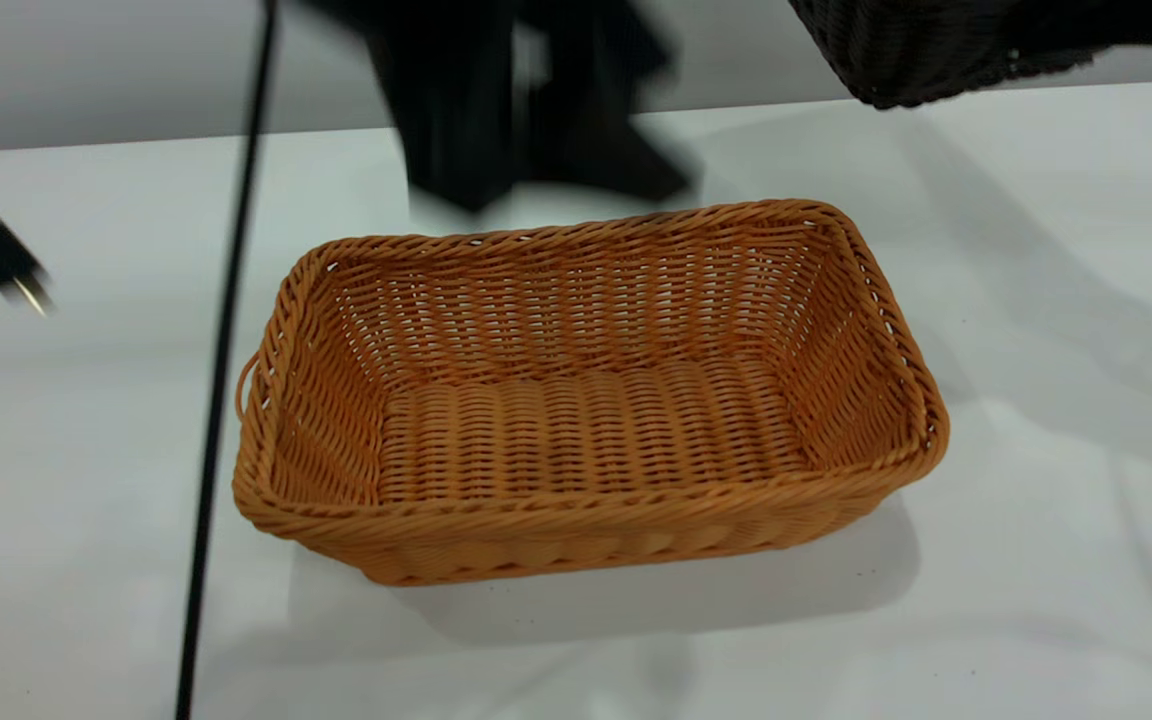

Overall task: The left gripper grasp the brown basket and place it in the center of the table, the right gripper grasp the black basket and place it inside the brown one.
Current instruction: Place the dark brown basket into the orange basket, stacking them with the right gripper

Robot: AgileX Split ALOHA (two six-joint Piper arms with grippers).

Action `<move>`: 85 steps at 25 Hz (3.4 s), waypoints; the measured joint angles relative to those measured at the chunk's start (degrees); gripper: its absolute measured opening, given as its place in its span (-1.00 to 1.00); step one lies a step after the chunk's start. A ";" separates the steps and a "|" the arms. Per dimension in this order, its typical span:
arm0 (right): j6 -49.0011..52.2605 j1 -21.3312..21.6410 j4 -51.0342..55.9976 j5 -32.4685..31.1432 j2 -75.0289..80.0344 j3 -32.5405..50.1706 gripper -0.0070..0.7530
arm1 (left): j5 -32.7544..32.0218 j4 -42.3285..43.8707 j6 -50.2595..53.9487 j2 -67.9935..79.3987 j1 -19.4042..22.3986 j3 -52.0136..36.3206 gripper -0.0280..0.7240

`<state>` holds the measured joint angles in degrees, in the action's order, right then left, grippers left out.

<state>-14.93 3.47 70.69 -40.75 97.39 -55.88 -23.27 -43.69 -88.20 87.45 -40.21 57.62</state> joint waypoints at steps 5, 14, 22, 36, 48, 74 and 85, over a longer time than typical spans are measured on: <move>-0.05 -0.10 -10.39 -10.39 0.00 -6.84 -0.29 | 4.67 0.00 7.35 -9.94 0.00 4.49 0.30; -4.44 -6.22 -26.81 -26.76 0.12 -14.61 -0.29 | 7.66 -3.73 8.75 -16.35 0.00 9.68 0.30; -5.98 -14.64 -36.52 -29.56 4.03 -18.60 -0.29 | 6.14 -9.04 8.75 -16.39 0.00 12.54 0.30; -5.96 -16.67 -42.10 -29.22 14.22 -25.78 -0.29 | 4.67 -8.86 8.70 -16.39 0.00 12.53 0.30; -9.72 -16.67 -41.99 -29.17 16.43 -25.73 -0.29 | 4.26 -8.57 8.53 -16.39 0.00 12.53 0.30; -10.82 -16.67 -42.45 -29.06 23.96 -25.73 -0.29 | 4.19 -8.46 8.54 -16.39 0.00 12.53 0.30; -10.76 -16.67 -42.77 -29.11 23.90 -25.73 -0.29 | 4.23 -8.46 8.54 -16.39 0.00 12.53 0.30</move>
<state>-25.69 -13.20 27.92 -69.86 121.28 -81.61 -19.04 -52.14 -79.66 71.06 -40.21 70.15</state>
